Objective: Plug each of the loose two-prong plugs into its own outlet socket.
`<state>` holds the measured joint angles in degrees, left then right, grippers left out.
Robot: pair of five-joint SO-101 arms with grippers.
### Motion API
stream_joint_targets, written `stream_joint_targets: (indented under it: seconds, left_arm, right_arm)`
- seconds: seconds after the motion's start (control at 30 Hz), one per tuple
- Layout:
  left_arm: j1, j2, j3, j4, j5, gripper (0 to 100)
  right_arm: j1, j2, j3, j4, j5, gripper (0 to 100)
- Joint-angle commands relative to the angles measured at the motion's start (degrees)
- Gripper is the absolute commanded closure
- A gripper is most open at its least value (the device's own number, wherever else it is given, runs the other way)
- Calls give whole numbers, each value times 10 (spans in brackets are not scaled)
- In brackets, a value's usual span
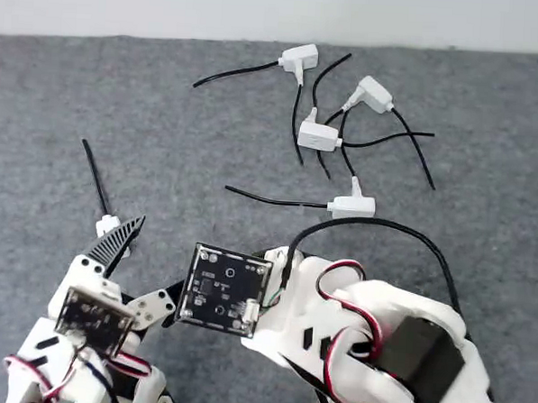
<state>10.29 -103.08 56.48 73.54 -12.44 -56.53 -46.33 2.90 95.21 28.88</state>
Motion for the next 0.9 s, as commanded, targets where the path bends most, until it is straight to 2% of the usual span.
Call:
stream_joint_targets:
  seconds: [0.0, 0.4, 0.57, 0.87]
  left_arm:
    - [9, 3, 3, -7, 5, 613]
    - [10, 3, 2, -6, 6, 613]
    - [50, 3, 6, -4, 18, 613]
    - [53, 3, 7, -4, 18, 613]
  right_arm:
    - [-10, -1, -40, -2, -7, 991]
    - [-13, 0, -38, 0, -8, 991]
    - [-14, 26, -38, -2, -8, 991]
    - [-29, 40, -39, -1, -9, 991]
